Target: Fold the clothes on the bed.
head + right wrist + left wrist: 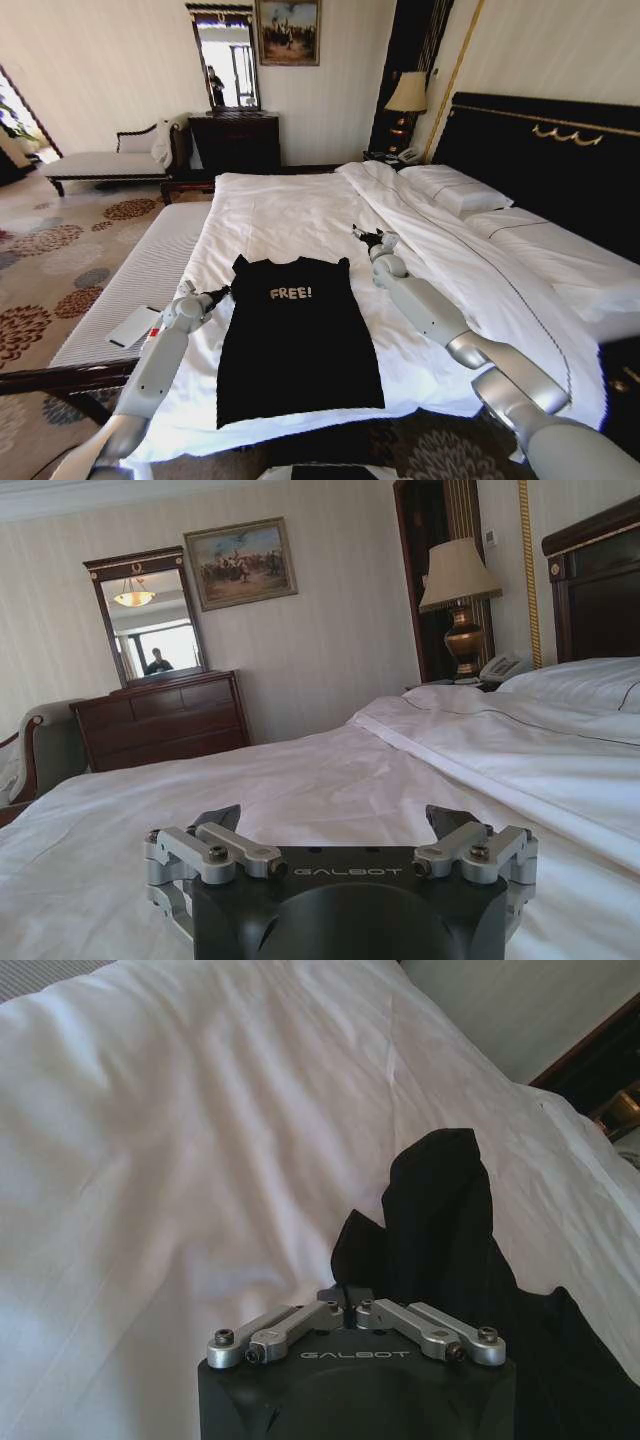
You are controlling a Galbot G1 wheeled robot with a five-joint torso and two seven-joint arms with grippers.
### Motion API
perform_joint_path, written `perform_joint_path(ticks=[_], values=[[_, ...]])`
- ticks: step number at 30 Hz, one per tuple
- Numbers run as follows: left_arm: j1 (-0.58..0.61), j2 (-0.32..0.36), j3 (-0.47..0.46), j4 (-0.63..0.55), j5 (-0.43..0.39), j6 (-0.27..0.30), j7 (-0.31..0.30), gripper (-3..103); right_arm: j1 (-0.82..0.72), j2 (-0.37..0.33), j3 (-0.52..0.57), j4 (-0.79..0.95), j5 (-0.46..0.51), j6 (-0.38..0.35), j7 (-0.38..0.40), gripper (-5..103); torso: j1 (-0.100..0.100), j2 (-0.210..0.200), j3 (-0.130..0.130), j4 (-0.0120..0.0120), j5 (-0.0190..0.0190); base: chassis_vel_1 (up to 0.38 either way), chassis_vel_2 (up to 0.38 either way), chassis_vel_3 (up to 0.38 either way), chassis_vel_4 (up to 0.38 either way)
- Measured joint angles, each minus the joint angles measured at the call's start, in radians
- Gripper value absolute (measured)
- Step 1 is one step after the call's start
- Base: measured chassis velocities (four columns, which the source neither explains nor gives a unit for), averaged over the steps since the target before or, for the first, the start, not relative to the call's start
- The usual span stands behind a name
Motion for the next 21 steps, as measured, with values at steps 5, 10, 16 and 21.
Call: perform_joint_path(ticks=[5, 10, 16, 21], values=[[0.009, 0.019, -0.014, -0.025, -0.003, -0.013, -0.001, 0, 0.001, 0.003, 0.0, 0.0, 0.0, 0.0, 0.001, 100, 0.0, 0.0, 0.0, 0.0, 0.0, 0.0, 0.0, 0.0, 0.0], [0.049, 0.063, -0.047, -0.08, -0.035, -0.024, -0.019, 0, 0.002, 0.006, -0.001, 0.002, 0.0, 0.0, 0.004, 100, 0.0, 0.0, 0.0, 0.0001, 0.0, 0.0, 0.0, 0.0, 0.0], [0.105, 0.116, -0.088, -0.128, -0.062, -0.029, -0.035, 0, 0.001, 0.004, 0.0, 0.004, 0.0, 0.0, 0.007, 100, 0.0, 0.0, 0.0, 0.0005, 0.0, 0.0, 0.0, 0.0, 0.0], [0.148, 0.13, -0.126, -0.158, -0.07, -0.033, -0.048, 0, 0.0, 0.005, 0.005, 0.004, 0.005, -0.003, 0.018, 100, 0.0, 0.0, 0.0, 0.0, 0.0, 0.0, 0.0, 0.0, 0.0]])
